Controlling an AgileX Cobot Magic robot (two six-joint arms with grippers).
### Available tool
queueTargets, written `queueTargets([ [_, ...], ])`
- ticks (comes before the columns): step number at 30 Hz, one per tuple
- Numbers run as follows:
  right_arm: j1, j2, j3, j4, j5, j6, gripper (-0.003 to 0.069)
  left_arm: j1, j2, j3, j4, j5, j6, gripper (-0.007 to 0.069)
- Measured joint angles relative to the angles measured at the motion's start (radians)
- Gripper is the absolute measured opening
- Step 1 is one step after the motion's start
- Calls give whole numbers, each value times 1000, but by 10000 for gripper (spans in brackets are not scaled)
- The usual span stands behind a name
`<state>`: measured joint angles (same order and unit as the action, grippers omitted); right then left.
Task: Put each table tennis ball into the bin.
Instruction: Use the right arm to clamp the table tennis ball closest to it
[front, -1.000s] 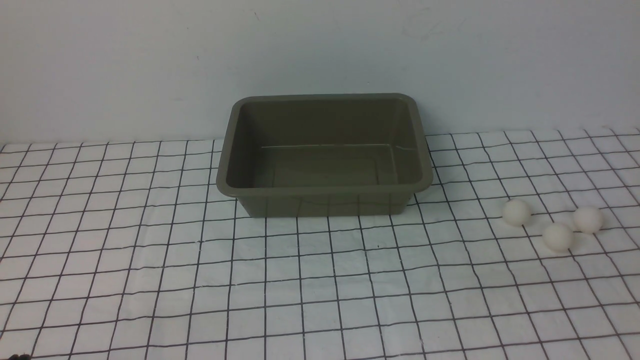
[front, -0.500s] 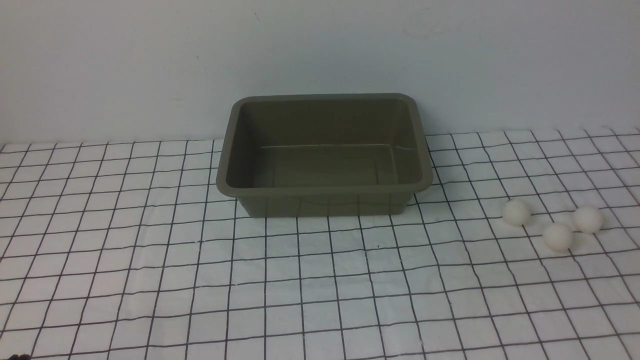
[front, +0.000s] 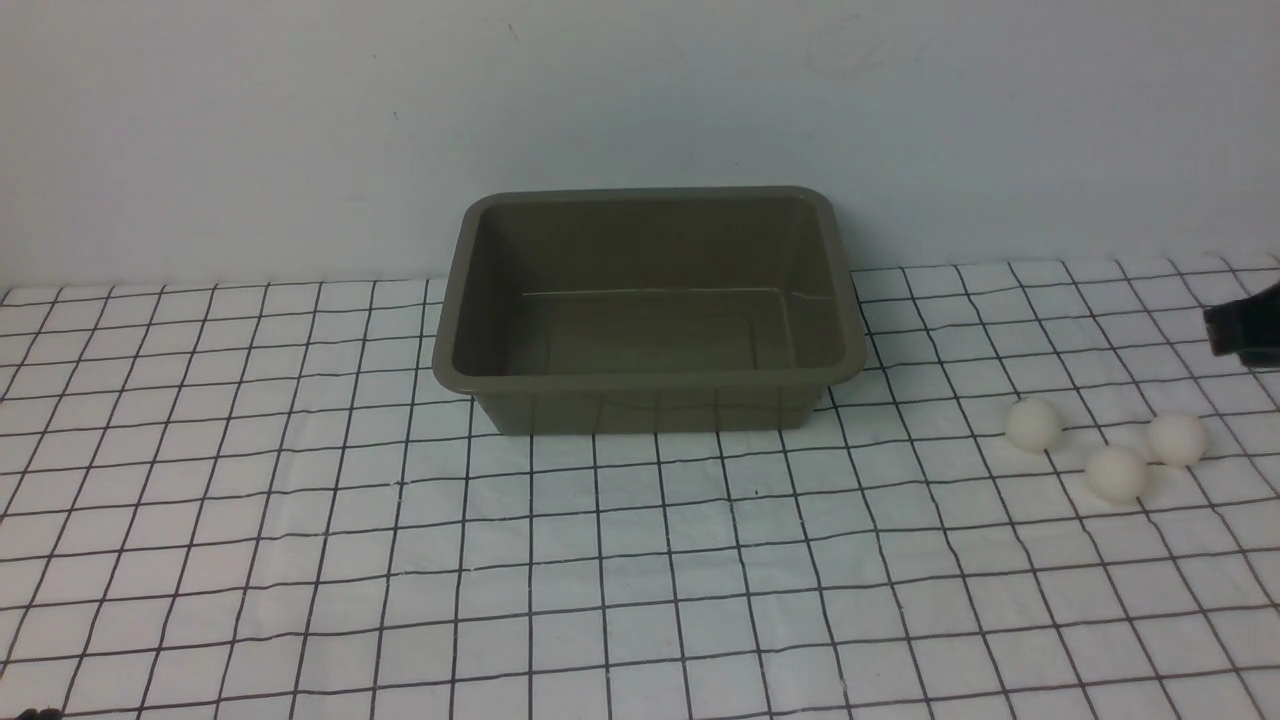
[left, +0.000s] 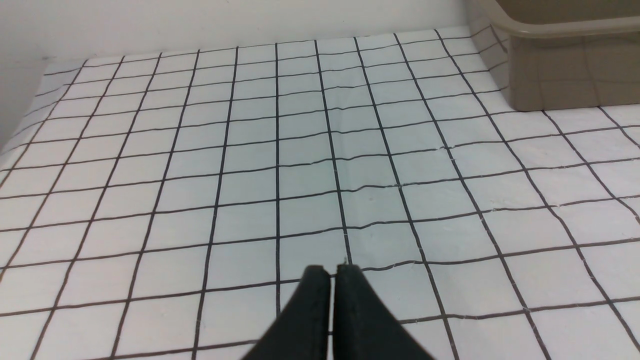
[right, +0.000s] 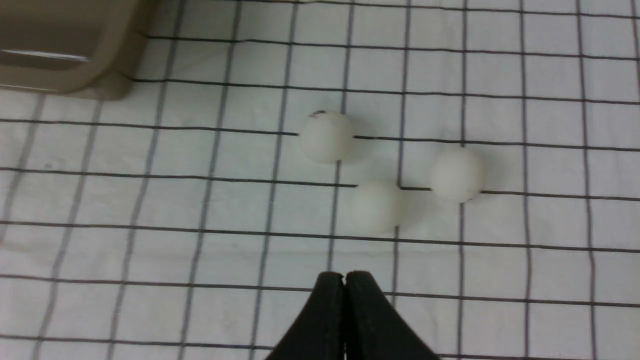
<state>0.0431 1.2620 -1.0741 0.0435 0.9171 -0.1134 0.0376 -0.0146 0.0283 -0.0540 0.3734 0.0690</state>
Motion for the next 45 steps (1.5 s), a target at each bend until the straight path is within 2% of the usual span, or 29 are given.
queueTargets([
  [4, 0, 181, -70, -115, -4, 38, -10, 0, 0, 0, 0, 0, 0, -5],
  [8, 0, 331, -129, -132, 14, 43, 12, 0, 0, 0, 0, 0, 0, -5],
  [12, 0, 415, -189, -143, 27, 43, 73, 0, 0, 0, 0, 0, 0, -5],
  [17, 0, 478, -271, -198, 29, 92, 221, 0, 0, 0, 0, 0, 0, -5],
  [21, -26, 513, -313, -230, 35, 157, 378, 0, 0, 0, 0, 0, 0, -5],
  [26, -101, 583, -334, -176, 59, 176, 527, 0, 0, 0, 0, 0, 0, -5],
  [31, -123, 642, -334, -140, 63, 156, 556, 0, 0, 0, 0, 0, 0, -5],
  [45, -123, 736, -336, -113, 10, 143, 559, 0, 0, 0, 0, 0, 0, -5],
])
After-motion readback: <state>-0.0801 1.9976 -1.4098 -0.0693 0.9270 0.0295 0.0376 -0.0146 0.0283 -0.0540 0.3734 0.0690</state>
